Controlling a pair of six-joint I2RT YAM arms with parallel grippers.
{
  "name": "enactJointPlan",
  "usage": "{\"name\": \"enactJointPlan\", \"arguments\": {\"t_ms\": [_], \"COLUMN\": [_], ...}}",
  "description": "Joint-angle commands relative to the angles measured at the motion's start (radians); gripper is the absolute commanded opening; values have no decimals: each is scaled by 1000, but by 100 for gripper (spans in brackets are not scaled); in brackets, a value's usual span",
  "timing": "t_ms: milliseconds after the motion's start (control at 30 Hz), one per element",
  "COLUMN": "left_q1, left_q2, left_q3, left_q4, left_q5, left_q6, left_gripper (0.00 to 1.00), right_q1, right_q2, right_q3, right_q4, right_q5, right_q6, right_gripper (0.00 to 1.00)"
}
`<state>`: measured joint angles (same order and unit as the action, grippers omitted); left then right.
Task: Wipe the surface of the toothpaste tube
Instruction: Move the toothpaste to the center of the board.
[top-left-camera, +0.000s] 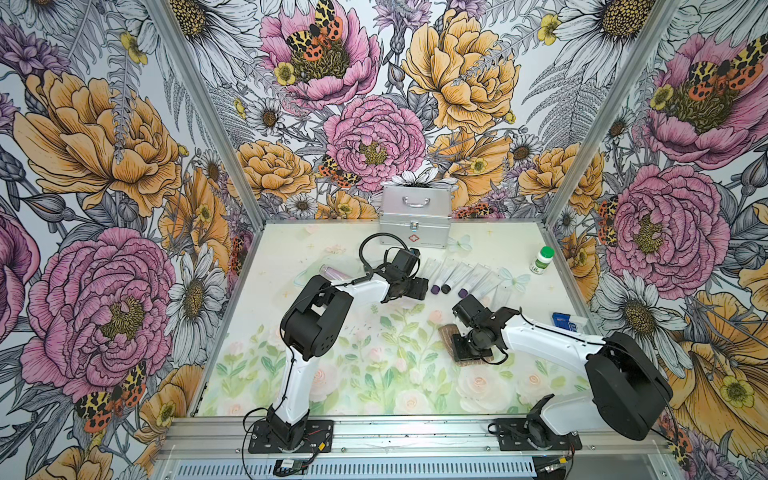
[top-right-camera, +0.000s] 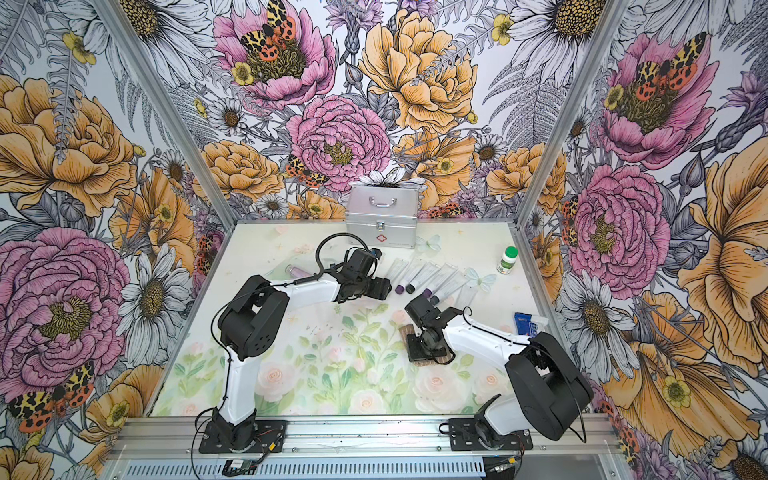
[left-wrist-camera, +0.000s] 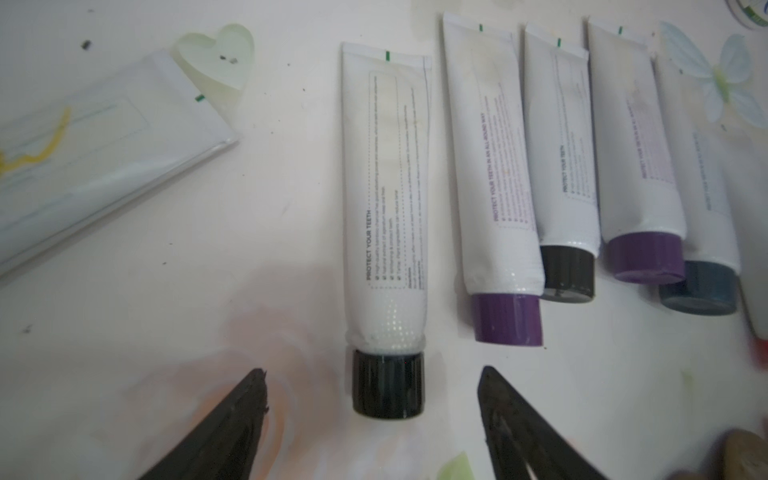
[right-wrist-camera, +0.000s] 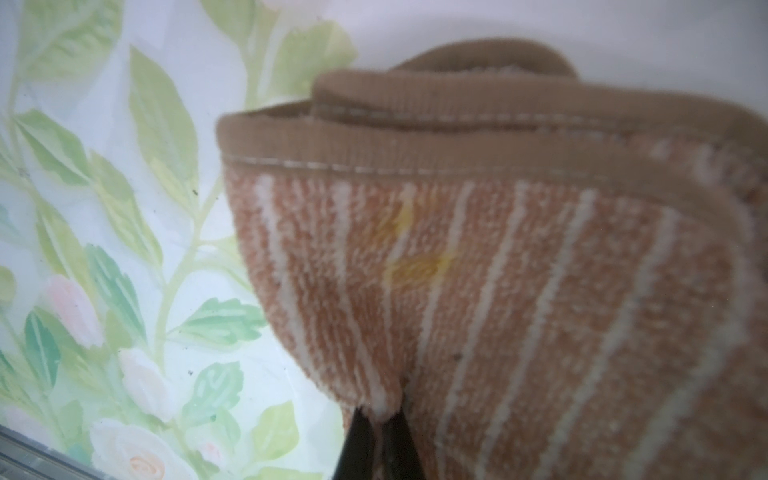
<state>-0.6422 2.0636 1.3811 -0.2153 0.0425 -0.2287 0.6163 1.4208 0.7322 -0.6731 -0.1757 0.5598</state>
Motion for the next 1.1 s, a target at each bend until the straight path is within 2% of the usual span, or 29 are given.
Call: {"name": "enactJointPlan", "arguments": {"t_ms": [0,233,500,667,1067], "left_q1": [54,176,324,386,388], "left_q2": [-123,-232,-227,-195,-59], "left_q3": [-42,-100,-107,-88,35], "left_q4": [-32,-96,-112,-119,-120], "left_q5": [-42,-61,-39,-15,107], "left_q6": [-26,-58,-98,-104,-36], "left_gripper": [82,84,85,85,85], "right_q1": [9,13,15,14,13], "right_q2": [-17,-12,-12,-13,-28], "right_q3": [32,30,32,29,24], "right_q4": [-3,0,-2,-2,-3], "right_q5": [18,21,20,22,28], "right_q6": [3,4,2,2,5], "right_gripper": [0,0,0,0,0]}}
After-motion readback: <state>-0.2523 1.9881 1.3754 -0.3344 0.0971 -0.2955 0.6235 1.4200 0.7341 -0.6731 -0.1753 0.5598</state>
